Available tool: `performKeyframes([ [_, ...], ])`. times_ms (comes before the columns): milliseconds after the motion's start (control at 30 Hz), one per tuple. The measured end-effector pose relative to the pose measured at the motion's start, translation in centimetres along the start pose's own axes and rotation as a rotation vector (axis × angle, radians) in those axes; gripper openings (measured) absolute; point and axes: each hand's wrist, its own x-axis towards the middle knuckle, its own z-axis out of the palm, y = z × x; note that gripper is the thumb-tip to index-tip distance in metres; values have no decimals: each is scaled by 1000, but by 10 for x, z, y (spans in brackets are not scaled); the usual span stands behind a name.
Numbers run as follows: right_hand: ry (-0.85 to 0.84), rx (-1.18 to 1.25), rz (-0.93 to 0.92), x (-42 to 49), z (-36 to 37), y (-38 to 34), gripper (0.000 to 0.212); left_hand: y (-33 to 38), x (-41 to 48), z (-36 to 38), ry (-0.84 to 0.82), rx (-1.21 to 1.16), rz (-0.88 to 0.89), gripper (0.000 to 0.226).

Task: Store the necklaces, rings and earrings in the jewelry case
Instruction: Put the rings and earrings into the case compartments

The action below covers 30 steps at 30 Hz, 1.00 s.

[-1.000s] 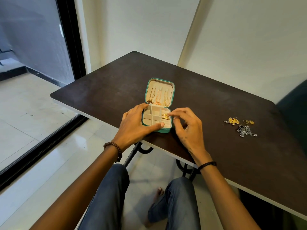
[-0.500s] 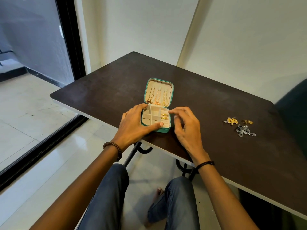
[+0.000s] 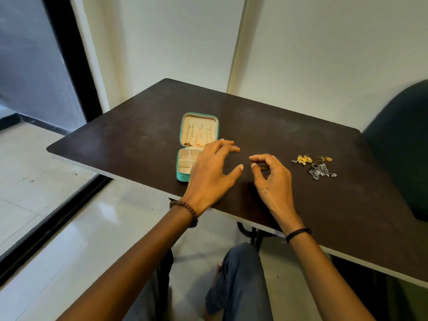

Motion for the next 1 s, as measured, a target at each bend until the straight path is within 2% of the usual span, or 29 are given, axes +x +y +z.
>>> performKeyframes([
  [133, 41, -29, 30, -1, -32, 20, 14, 28, 17, 34, -92, -27, 52, 34],
  [433, 191, -135, 191, 27, -98, 77, 11, 60, 61, 110, -288, -83, 20, 27],
  [533, 258, -150, 272, 40, -111, 99, 10, 65, 82, 136, -293, -104, -13, 28],
  [700, 377, -108, 386, 57, -128, 134, 15, 64, 107, 172, -277, -173, -69, 44],
  [1000, 298, -148, 428, 86, -128, 170, 23, 53, 125, 194, -297, -193, -48, 37],
])
